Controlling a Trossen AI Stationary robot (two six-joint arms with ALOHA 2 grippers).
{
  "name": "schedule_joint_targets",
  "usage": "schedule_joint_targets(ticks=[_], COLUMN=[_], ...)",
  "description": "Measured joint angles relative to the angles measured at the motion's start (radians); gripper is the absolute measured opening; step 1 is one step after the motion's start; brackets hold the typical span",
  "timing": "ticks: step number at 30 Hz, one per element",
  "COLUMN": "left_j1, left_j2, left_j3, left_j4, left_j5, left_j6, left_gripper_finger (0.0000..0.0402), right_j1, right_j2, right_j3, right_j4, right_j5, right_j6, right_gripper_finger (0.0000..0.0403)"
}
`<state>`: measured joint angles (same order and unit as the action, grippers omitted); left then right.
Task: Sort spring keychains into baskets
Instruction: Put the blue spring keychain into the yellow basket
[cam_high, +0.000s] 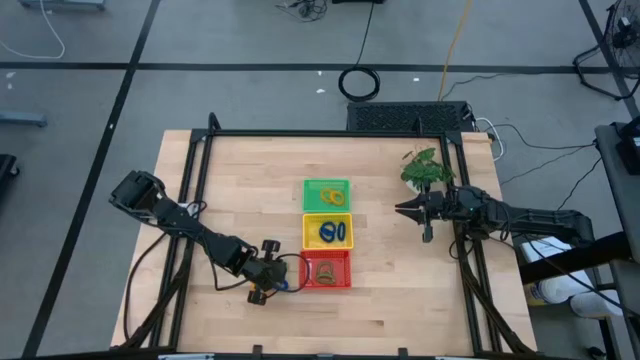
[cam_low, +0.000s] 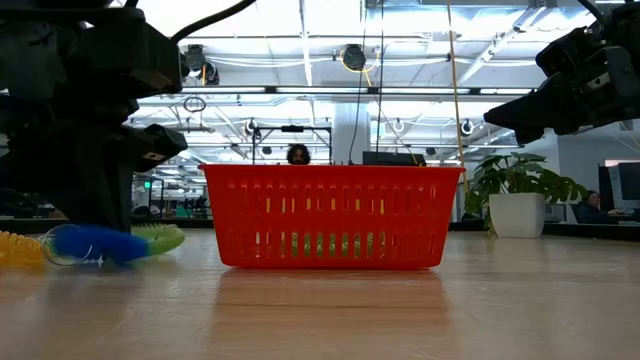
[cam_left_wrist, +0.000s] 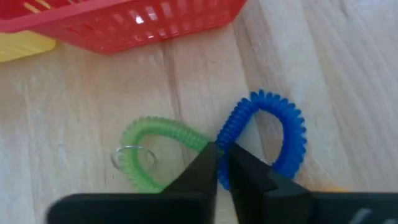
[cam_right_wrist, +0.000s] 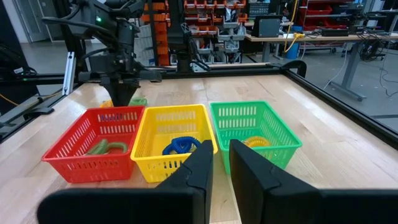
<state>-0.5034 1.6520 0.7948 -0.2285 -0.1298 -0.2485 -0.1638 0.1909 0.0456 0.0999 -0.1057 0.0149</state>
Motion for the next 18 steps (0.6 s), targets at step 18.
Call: schedule_joint_targets(ticks=[18], left_j1=[-0.003], left_j2=[-0.076], left_j3=[-0.001], left_j4=[0.127], left_j5=[0.088], left_j6=[-0.146], left_gripper_finger=[0.0056], right_j1=[0.0], right_j2=[0.0], right_j3=[0.0], right_j4=[0.0], right_j5=[0.0], right_j6=[0.0], right_gripper_finger=[0.0039])
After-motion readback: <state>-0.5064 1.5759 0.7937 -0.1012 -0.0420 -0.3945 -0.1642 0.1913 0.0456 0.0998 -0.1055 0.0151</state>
